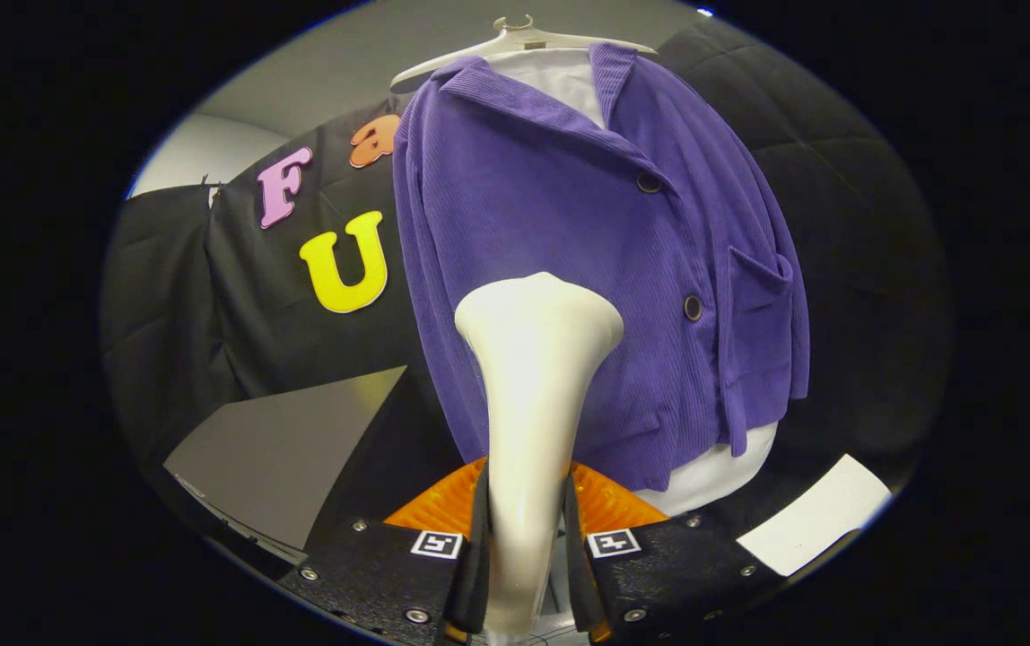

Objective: Iron the clothes twice with a garment steamer, once on the left side and once on the right side.

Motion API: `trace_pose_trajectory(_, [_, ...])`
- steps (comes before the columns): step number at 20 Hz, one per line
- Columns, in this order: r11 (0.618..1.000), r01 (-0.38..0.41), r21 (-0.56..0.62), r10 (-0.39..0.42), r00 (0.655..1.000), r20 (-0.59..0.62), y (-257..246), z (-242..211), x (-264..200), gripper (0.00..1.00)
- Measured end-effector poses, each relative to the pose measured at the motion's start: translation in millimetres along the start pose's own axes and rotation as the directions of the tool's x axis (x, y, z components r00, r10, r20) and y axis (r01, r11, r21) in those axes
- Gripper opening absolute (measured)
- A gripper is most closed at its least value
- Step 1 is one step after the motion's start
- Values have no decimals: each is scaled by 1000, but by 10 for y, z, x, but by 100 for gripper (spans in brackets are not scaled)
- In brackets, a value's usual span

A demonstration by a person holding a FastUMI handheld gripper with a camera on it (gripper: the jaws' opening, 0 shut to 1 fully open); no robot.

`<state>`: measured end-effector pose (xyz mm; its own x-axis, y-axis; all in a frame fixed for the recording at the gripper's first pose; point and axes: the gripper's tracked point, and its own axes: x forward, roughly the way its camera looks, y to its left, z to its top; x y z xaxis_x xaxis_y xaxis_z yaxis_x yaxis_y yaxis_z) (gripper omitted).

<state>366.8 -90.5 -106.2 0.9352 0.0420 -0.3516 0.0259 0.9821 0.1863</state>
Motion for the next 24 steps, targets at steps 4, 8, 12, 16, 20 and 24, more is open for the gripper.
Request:
trace_pose_trajectory(4, [1000,22,18,-21,999,-48,-67,-338,29,36])
trace_pose_trajectory(8, [999,39,27,-36,994,-107,-150,-708,65,37])
trace_pose_trajectory(12, [997,66,43,-59,986,-156,-205,-988,118,36])
trace_pose_trajectory(16, [995,88,48,-76,973,-218,-316,-1372,128,36])
trace_pose_trajectory(20, [994,93,62,-74,964,-255,-323,-1548,49,36])
trace_pose_trajectory(24, [996,56,70,-40,977,-209,-211,-1377,-197,36])
